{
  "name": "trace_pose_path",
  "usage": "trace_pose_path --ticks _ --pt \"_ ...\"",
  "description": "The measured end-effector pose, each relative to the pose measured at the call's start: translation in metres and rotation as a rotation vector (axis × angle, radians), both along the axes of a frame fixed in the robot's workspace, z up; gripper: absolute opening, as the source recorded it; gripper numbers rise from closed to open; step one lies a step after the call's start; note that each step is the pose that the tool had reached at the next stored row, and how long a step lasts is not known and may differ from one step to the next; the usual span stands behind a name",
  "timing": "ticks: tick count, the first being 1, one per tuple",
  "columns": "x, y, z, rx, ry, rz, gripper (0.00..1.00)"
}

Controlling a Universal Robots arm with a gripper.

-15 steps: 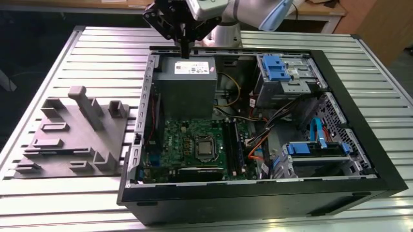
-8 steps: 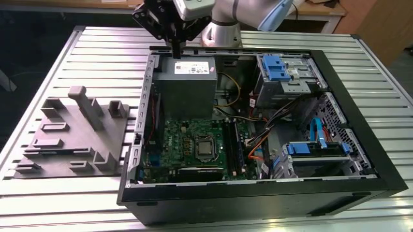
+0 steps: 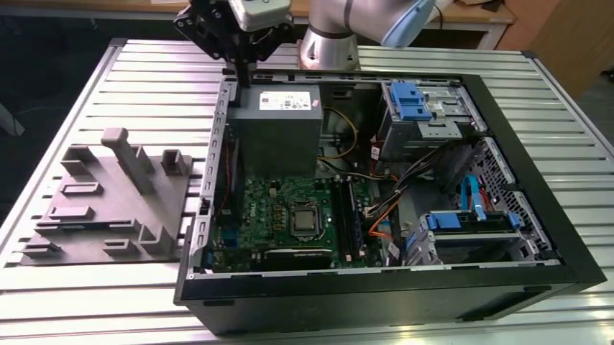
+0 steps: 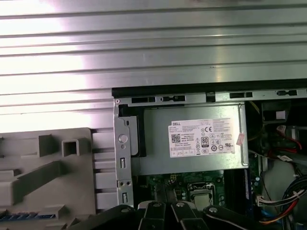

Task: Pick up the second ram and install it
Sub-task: 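Reach for the second ram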

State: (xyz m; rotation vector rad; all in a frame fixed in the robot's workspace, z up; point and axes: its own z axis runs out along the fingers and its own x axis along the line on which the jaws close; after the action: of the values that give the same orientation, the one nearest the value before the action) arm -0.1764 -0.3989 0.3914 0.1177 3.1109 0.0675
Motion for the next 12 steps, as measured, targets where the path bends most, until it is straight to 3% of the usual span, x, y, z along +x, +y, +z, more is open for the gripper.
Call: trace_pose_path --ticks 12 --pt "-0.031 0.0000 -0.0017 0.0001 -0.0006 0.000 0.10"
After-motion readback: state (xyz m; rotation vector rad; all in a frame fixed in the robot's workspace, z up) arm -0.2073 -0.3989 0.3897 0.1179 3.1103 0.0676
